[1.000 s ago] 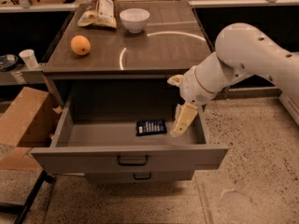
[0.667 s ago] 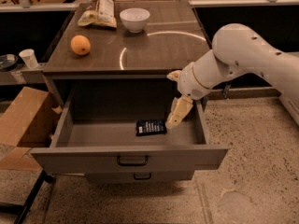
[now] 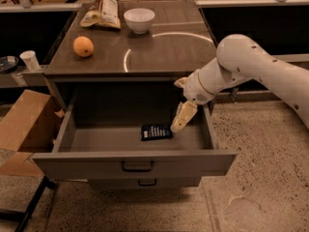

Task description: Pick rxbar blueberry from top drawer and place on counter

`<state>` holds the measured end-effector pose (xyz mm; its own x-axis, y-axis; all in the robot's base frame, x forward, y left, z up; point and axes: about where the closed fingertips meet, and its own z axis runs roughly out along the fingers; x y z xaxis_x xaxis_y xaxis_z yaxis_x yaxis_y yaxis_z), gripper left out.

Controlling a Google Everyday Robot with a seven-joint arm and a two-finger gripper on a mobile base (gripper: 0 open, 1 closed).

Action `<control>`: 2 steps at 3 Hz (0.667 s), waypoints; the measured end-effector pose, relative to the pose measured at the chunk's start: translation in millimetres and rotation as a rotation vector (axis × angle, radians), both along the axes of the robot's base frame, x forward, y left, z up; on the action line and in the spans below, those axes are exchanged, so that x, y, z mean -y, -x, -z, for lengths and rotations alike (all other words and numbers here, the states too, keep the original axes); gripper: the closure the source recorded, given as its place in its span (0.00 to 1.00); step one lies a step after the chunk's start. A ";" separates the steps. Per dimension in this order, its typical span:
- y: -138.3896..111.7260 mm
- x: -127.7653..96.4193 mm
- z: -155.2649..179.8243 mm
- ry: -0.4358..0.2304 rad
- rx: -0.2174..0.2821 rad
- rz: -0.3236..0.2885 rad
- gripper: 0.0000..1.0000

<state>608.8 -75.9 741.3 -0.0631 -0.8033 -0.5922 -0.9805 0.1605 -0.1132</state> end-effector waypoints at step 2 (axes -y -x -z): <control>-0.5 -44.1 33.4 0.048 0.002 -0.022 0.00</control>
Offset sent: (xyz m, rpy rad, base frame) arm 0.0043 0.0694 -0.0502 -0.0710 -0.0191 0.0178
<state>609.3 -31.8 708.0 -0.0437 -0.8319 -0.5532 -0.9836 0.1330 -0.1222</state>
